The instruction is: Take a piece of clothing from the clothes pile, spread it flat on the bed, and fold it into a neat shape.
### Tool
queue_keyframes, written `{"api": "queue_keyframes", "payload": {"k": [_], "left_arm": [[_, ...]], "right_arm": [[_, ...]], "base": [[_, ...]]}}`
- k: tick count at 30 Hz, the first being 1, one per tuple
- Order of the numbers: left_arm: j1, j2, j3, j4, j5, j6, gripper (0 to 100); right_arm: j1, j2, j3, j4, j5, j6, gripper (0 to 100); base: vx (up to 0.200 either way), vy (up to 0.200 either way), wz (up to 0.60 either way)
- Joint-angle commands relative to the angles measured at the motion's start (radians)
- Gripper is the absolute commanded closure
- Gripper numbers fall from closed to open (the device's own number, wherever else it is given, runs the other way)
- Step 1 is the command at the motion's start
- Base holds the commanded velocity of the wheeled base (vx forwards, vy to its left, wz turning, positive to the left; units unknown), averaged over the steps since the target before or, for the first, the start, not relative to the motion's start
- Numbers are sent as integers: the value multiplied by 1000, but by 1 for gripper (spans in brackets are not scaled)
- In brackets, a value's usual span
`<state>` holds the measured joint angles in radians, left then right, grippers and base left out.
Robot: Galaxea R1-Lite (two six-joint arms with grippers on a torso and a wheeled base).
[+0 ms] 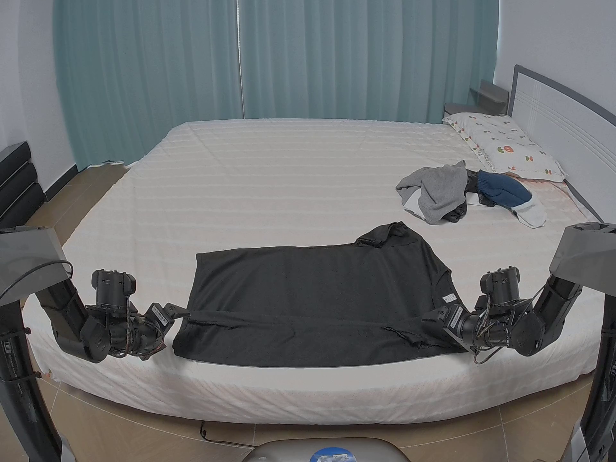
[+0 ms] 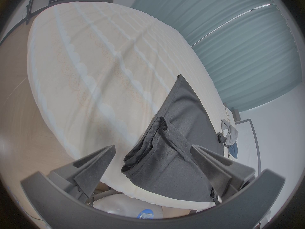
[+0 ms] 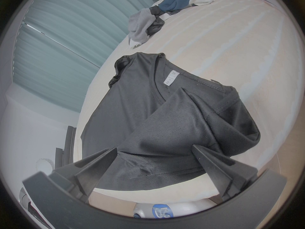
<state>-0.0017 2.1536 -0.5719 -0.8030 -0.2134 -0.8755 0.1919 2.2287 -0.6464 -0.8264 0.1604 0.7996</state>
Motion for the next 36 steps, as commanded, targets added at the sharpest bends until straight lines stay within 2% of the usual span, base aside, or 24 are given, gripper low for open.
{"api": "queue_keyframes", "payload": {"k": [1, 7, 15, 20, 29, 36], "left_arm": [[0, 2, 1, -1, 0, 0, 0], [0, 2, 0, 1, 0, 0, 0], [0, 2, 1, -1, 0, 0, 0], [0, 2, 1, -1, 0, 0, 0], [0, 2, -2, -1, 0, 0, 0], [2, 2, 1, -7, -1, 0, 0]], "right_arm": [[4, -8, -13, -4, 1, 0, 0], [32, -87, -16, 1, 1, 1, 0], [115, -104, -16, -8, 5, 10, 0], [156, -49, -55, -11, 7, 69, 0], [173, 46, -70, -10, 13, 73, 0], [172, 5, -65, -13, 7, 76, 0]], "base": [[0, 0, 0], [0, 0, 0], [0, 0, 0], [0, 0, 0], [0, 0, 0], [0, 0, 0]]}}
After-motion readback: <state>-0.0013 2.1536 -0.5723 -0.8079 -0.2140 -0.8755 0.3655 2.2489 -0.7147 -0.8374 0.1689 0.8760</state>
